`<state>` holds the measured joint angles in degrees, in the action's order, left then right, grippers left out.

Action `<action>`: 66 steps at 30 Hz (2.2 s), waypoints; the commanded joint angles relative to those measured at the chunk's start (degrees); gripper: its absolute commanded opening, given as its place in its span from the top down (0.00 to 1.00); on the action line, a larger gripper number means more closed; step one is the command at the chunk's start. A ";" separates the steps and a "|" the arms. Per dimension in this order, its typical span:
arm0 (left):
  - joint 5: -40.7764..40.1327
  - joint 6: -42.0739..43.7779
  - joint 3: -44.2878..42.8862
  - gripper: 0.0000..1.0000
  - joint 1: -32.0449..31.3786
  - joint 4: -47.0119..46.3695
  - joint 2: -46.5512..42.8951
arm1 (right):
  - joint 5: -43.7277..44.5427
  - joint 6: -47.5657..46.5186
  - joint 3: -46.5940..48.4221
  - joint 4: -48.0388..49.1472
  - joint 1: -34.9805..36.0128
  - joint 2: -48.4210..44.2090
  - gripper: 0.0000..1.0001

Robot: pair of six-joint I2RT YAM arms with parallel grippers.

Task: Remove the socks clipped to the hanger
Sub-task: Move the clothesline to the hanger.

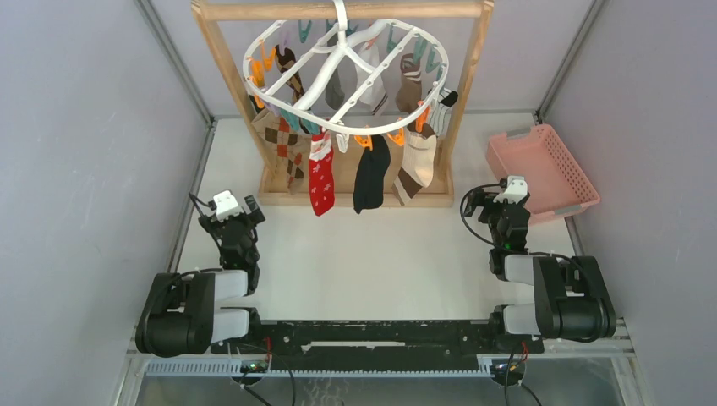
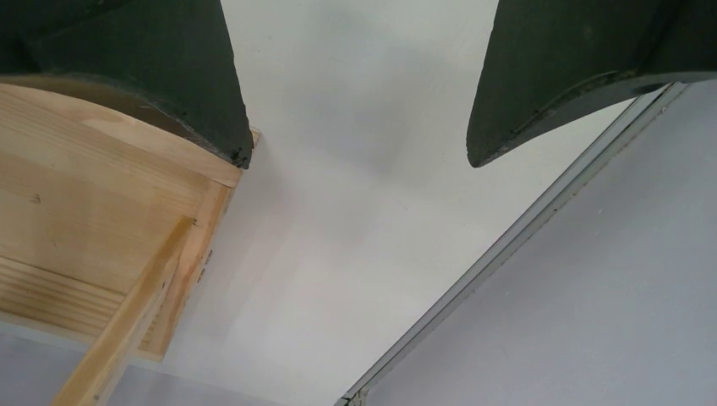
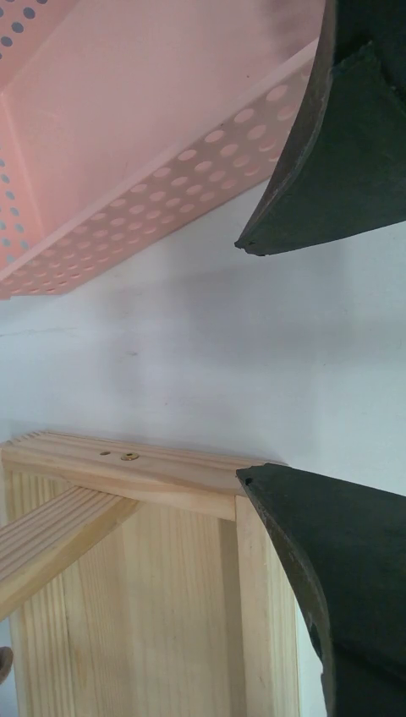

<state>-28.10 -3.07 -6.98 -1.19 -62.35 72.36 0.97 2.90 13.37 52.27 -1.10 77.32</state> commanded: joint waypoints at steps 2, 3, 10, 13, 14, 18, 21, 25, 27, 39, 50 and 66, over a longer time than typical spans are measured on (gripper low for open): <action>0.39 -0.62 -2.57 0.00 0.31 -1.46 -0.11 | -0.36 -0.13 1.84 1.15 -0.26 0.29 0.00; 0.41 -0.62 -2.60 0.00 0.31 -1.46 -0.11 | -0.36 -0.09 1.84 1.11 -0.22 0.29 0.00; 0.41 -0.62 -2.60 0.00 0.32 -1.44 -0.11 | -0.36 -0.08 1.77 1.08 -0.30 0.21 0.00; 0.41 -0.62 -2.59 0.00 0.31 -1.41 -0.10 | -0.36 -0.09 1.75 1.11 -0.30 0.21 0.00; 0.41 -0.62 -2.60 0.00 0.31 -1.46 -0.09 | -0.36 -0.14 1.75 1.18 -0.28 0.20 0.00; 0.47 -0.58 -2.44 0.00 0.31 -1.62 -0.49 | -0.36 -0.08 1.70 1.25 -0.30 0.20 0.00; 2.82 0.75 -3.49 0.00 0.27 2.43 -3.57 | -0.36 -0.08 1.66 1.34 -0.30 0.11 0.00; 4.67 5.30 -7.23 0.00 -2.81 15.22 -11.80 | -0.36 -0.09 3.57 -2.00 -0.30 -0.80 0.00; 2.52 6.13 -8.10 0.00 -5.34 17.82 -15.97 | -0.36 -0.11 6.67 -10.02 -0.26 -3.97 0.00; 3.42 6.87 -26.95 0.00 -23.50 41.42 -25.53 | 6.13 8.29 17.79 -34.45 0.09 -26.31 0.00; 12.14 8.08 -58.91 0.00 -42.03 59.57 -16.67 | -7.17 25.21 61.69 -87.00 -0.85 -19.73 0.00; 3.53 -16.92 -73.39 0.00 -52.27 83.37 -16.24 | -12.46 36.63 60.56 -102.42 -4.04 -13.00 0.01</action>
<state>-19.77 -10.81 -78.78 -53.25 13.52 56.84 -8.93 37.95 73.65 -47.79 -4.91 59.66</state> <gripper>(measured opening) 0.996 0.993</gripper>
